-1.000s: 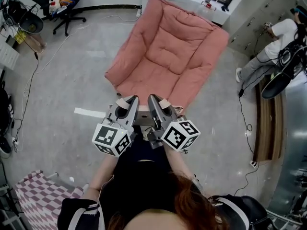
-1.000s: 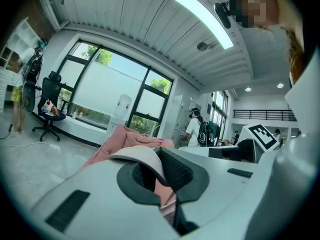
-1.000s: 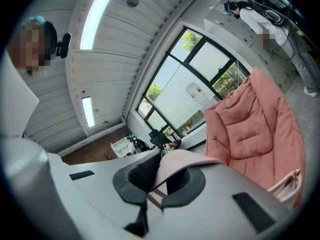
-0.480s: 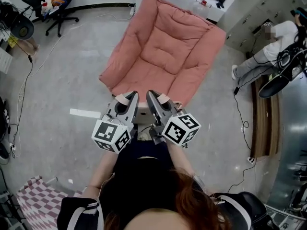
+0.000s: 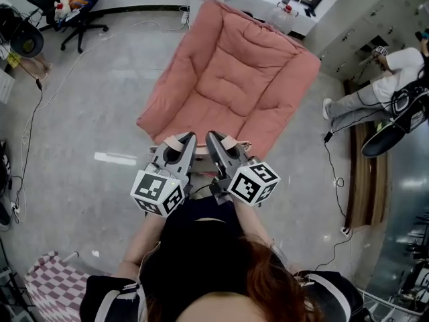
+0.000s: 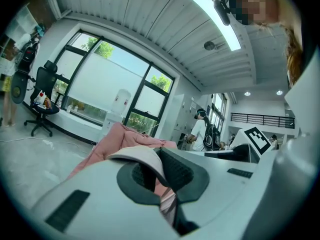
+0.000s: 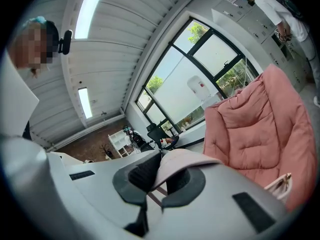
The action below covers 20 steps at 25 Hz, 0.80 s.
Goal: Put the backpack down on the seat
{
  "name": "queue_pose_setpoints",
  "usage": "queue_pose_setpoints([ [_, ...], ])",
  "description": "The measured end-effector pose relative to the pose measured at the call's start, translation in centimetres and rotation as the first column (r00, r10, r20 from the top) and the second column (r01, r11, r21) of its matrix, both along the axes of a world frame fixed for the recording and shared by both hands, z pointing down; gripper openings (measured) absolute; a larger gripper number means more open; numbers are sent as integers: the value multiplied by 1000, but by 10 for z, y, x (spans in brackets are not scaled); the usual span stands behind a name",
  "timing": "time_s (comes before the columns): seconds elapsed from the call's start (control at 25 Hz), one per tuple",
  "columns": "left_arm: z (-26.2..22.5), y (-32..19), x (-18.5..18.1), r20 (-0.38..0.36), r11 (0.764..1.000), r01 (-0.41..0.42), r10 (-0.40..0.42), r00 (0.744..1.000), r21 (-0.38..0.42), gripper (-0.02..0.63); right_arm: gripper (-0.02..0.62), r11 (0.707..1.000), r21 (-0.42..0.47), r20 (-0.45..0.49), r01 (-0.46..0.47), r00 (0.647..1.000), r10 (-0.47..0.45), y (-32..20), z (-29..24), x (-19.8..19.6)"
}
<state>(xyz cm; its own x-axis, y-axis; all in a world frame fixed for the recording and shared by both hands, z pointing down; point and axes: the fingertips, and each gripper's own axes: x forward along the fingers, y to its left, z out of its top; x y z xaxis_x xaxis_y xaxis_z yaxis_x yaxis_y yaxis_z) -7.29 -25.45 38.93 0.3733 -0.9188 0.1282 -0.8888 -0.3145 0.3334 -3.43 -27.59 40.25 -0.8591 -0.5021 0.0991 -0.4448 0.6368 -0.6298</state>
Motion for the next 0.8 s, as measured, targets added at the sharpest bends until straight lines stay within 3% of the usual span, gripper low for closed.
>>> queue_pose_setpoints([
  [0.28,1,-46,-12,3,1000,-29,29,1000,-5,17,34,1000,13,-16,-7,1000,8,-46,1,-13],
  [0.8,29,-114,-26,-20,991,-103,102,995,-85,17,34,995,-74,-49,-74,996,70,-111,30,-27],
])
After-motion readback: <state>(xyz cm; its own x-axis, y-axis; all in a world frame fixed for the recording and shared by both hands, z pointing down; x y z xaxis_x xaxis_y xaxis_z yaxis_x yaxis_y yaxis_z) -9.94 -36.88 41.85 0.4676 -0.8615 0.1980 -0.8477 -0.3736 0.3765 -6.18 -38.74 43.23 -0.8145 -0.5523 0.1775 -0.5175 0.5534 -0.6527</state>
